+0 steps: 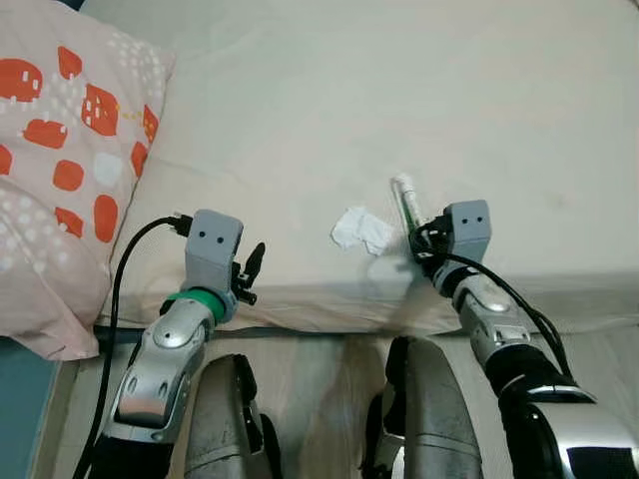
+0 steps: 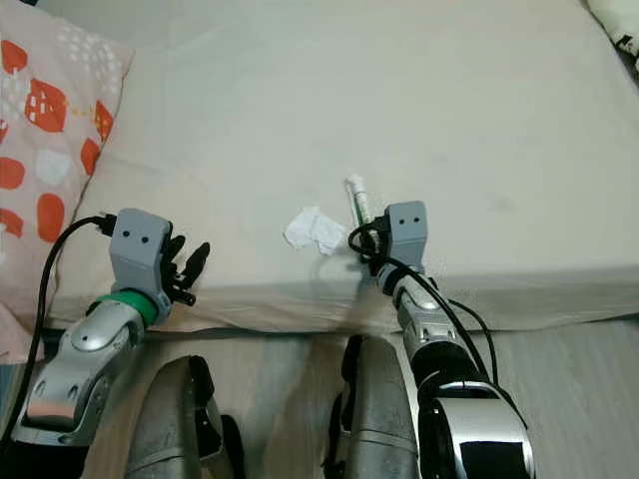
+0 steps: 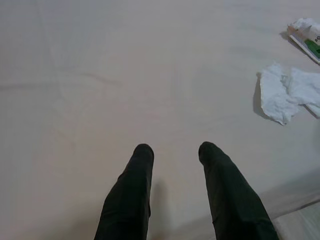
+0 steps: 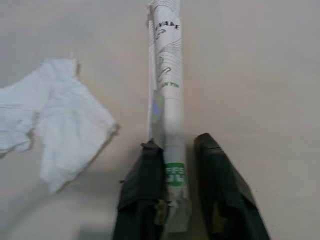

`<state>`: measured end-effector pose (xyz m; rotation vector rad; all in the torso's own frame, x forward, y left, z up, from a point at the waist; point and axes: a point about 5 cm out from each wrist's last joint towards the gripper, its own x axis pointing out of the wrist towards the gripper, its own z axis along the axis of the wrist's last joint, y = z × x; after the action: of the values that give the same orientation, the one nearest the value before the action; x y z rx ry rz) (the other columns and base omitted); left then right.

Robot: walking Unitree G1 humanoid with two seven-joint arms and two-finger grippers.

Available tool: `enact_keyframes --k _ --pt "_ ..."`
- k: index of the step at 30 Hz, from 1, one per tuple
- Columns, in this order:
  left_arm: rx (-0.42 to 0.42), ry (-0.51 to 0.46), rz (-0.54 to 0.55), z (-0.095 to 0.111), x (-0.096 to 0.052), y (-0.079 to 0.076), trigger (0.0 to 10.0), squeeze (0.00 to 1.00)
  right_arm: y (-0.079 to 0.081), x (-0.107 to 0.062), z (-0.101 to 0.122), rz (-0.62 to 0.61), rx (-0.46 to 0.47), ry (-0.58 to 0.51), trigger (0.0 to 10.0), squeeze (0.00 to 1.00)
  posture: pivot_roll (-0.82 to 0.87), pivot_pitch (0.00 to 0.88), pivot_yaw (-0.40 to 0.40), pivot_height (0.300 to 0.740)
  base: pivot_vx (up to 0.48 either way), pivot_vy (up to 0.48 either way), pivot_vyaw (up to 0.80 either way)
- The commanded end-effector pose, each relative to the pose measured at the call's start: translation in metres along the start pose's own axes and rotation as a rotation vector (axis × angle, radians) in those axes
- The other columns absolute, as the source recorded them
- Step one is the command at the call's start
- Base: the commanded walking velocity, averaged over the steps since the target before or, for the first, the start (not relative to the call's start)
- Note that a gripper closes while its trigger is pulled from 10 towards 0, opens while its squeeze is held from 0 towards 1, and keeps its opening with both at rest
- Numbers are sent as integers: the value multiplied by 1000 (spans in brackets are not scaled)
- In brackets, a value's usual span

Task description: Clean up the room

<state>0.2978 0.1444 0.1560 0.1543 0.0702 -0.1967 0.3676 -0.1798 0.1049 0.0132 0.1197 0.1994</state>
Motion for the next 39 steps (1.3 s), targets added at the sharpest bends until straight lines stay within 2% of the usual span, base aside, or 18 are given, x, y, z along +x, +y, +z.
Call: enact_keyframes --k 1,7,13,14,15,16,17,20,22,25,26,27,30,35,39 --pt "-1 32 20 -8 -1 3 10000 0 7 -4 -20 30 48 79 0 0 22 269 117 582 0 0 0" --pt "-14 15 25 -7 6 0 10000 0 13 -4 -19 82 56 54 0 0 -21 223 93 582 0 0 0" --pt "-34 -24 27 0 8 -2 10000 0 20 -4 -4 142 31 -57 0 0 -59 183 73 582 0 0 0" --pt "-48 -59 9 8 7 -4 10000 0 24 -8 5 148 25 -132 3529 0 -76 154 61 582 0 0 0" --pt "-58 -84 -5 13 6 -6 10000 0 26 -12 11 152 24 -184 3529 0 -80 147 60 582 0 0 0" --pt "-58 -84 -5 13 6 -6 10000 0 26 -12 11 152 24 -184 3529 0 -80 147 60 582 0 0 0" --pt "-71 -106 -22 17 3 -8 10000 0 29 -18 17 148 31 -235 10000 0 -95 117 57 582 0 0 0" --pt "-122 -121 -23 16 -5 -6 10000 0 36 -41 24 100 94 -342 10000 0 -119 67 47 582 0 0 0" --pt "-130 -112 -4 12 -5 -3 10000 0 36 -46 25 88 101 -358 10000 0 -119 67 47 582 0 0 0" --pt "-136 -67 125 -7 -1 14 10000 0 35 -59 23 35 21 -378 10000 0 -142 0 37 582 0 0 0" --pt "-136 -67 125 -7 -1 14 10000 0 35 -59 23 35 21 -378 10000 0 -142 0 37 582 0 0 0" --pt "-138 -75 163 -7 6 21 10000 0 27 -59 31 -10 6 -430 10000 0 -138 0 30 592 0 0 0" --pt "-145 -87 164 -3 12 23 10000 0 20 -54 41 -41 0 -460 10000 0 -135 0 22 602 0 0 0" --pt "-161 -95 146 1 20 20 10000 0 15 -49 55 -41 -12 -456 10000 0 -124 0 -1 617 0 0 0" --pt "-170 -98 151 0 23 18 10000 0 14 -49 57 -38 -14 -448 10000 0 -119 0 -7 627 0 0 0"
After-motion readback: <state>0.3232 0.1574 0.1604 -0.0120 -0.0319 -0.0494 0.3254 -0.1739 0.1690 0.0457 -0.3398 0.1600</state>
